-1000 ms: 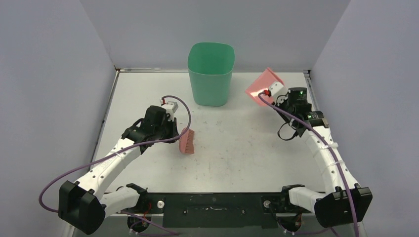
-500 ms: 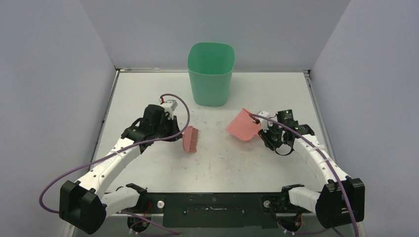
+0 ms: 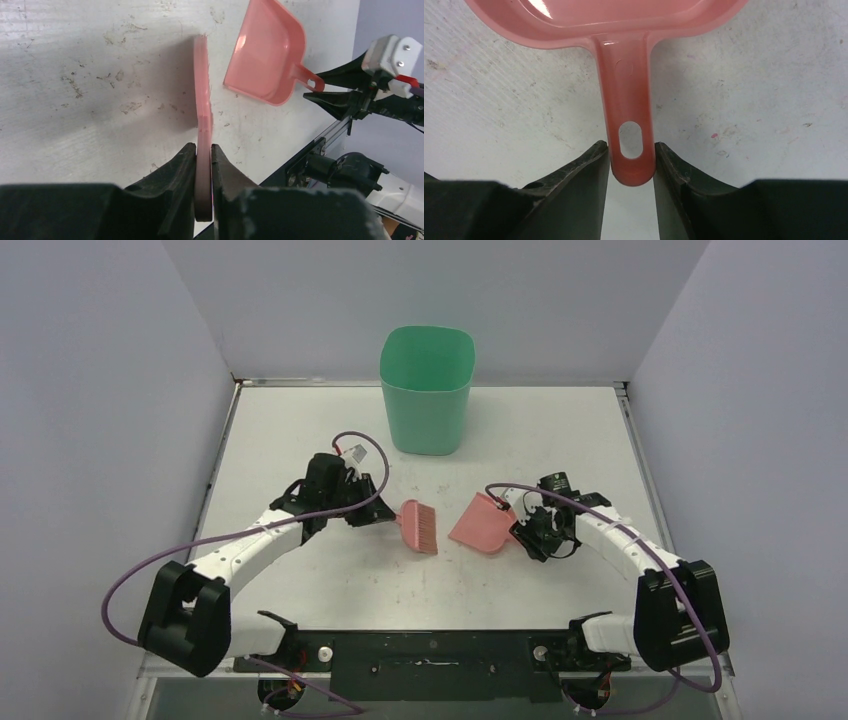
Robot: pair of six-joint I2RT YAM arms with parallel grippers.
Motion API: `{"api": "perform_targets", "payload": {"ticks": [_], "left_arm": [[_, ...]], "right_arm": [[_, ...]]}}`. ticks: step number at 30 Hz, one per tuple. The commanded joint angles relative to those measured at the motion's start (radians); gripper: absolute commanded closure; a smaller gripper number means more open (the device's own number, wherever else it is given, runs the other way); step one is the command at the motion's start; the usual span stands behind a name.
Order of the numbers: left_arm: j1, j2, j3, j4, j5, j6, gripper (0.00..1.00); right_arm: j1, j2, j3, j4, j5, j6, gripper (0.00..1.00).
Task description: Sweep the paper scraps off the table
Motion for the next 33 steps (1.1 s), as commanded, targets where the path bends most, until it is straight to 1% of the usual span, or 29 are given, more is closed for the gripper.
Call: {"api": "perform_targets", "payload": {"ticks": [1,3,7,11,14,15,16,17,18,19,20,22,25,27,28,30,31,33], "left_arm": [[0.010,0.076,0.022,0.089,0.015,-0.096,0.83],[0.011,0.097,0.043,0.032,-0.008,-0.073,0.77],[0.011,0.075,0.073,-0.132,-0.165,-0.013,0.68],[0.009,0.065,0.119,-0.275,-0.270,0.055,0.60],[0.006,0.065,0.165,-0.370,-0.379,0.119,0.56],[0.005,0.066,0.179,-0.396,-0.403,0.139,0.53],[0.005,0.069,0.196,-0.423,-0.429,0.157,0.35],[0.005,0.072,0.215,-0.448,-0.448,0.179,0.06],[0.004,0.076,0.234,-0.474,-0.464,0.198,0.02],[0.004,0.079,0.253,-0.494,-0.483,0.215,0.03],[0.004,0.077,0.265,-0.502,-0.498,0.234,0.03],[0.004,0.063,0.286,-0.499,-0.520,0.277,0.04],[-0.002,0.022,0.296,-0.464,-0.551,0.315,0.04],[-0.010,-0.029,0.254,-0.383,-0.559,0.335,0.04],[-0.010,-0.064,0.220,-0.330,-0.558,0.342,0.04],[-0.005,-0.130,0.156,-0.244,-0.541,0.353,0.04],[-0.004,-0.156,0.149,-0.235,-0.539,0.357,0.04],[-0.006,-0.203,0.132,-0.214,-0.546,0.365,0.04]], "right_arm": [[0.014,-0.004,-0.002,0.059,0.026,0.025,0.60],[0.011,-0.027,-0.006,0.065,0.034,0.029,0.54],[0.009,-0.093,0.015,0.044,0.059,0.026,0.44],[0.008,-0.172,0.059,0.037,0.115,0.052,0.26],[0.005,-0.207,0.079,0.047,0.122,0.073,0.17],[0.006,-0.213,0.084,0.053,0.121,0.079,0.15],[0.006,-0.217,0.087,0.068,0.120,0.097,0.12],[0.005,-0.218,0.092,0.087,0.124,0.122,0.07],[0.006,-0.220,0.097,0.108,0.127,0.144,0.02],[0.004,-0.220,0.101,0.127,0.127,0.165,0.09],[0.004,-0.222,0.105,0.153,0.128,0.189,0.10],[-0.010,-0.221,0.114,0.205,0.110,0.251,0.10],[-0.027,-0.191,0.146,0.258,0.087,0.285,0.10],[-0.045,-0.197,0.127,0.338,0.053,0.312,0.10],[-0.053,-0.211,0.102,0.395,0.049,0.352,0.10],[-0.060,-0.236,0.046,0.518,0.086,0.468,0.10],[-0.061,-0.238,0.037,0.545,0.116,0.506,0.10],[-0.061,-0.227,0.057,0.536,0.199,0.561,0.10]]}}
